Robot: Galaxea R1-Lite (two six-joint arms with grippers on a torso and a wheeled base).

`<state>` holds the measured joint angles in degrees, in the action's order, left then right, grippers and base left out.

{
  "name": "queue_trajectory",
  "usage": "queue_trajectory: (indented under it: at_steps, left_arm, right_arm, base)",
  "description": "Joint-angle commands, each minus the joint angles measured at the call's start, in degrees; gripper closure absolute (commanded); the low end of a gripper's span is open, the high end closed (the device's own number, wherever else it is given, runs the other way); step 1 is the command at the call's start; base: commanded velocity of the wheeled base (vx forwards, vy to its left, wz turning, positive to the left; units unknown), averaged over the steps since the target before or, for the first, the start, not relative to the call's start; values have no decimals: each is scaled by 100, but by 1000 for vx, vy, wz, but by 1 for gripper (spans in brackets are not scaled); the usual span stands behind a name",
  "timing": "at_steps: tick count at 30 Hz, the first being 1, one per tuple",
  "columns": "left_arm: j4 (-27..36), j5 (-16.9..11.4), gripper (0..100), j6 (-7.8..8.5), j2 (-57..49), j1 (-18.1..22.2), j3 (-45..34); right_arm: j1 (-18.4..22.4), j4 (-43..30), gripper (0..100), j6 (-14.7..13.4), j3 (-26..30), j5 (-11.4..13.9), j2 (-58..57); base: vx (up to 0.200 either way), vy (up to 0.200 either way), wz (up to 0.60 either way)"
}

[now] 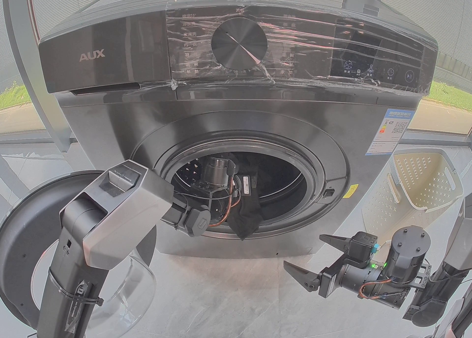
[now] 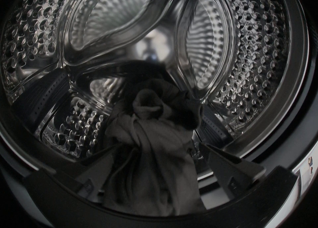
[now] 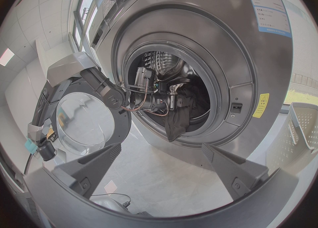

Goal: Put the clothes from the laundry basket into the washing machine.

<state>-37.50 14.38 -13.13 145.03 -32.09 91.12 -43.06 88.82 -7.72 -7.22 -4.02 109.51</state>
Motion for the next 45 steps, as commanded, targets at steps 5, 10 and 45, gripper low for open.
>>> queue_trajectory:
  at_steps: [5, 10, 45]
  left_arm:
    - [94, -76, 0, 82, -326, -272, -974]
    - [32, -76, 0, 258, -195, -263, -1114]
    - [-267, 20, 0, 162, 333, 159, 424]
  right_arm:
    - [-36, 4, 0, 7, 1, -2, -26]
    - [-45, 4, 0, 7, 1, -2, -26]
    - [-115, 4, 0, -11, -8, -2, 9]
  base:
    - [0, 0, 0]
    - [0, 0, 0]
    - [0, 0, 0]
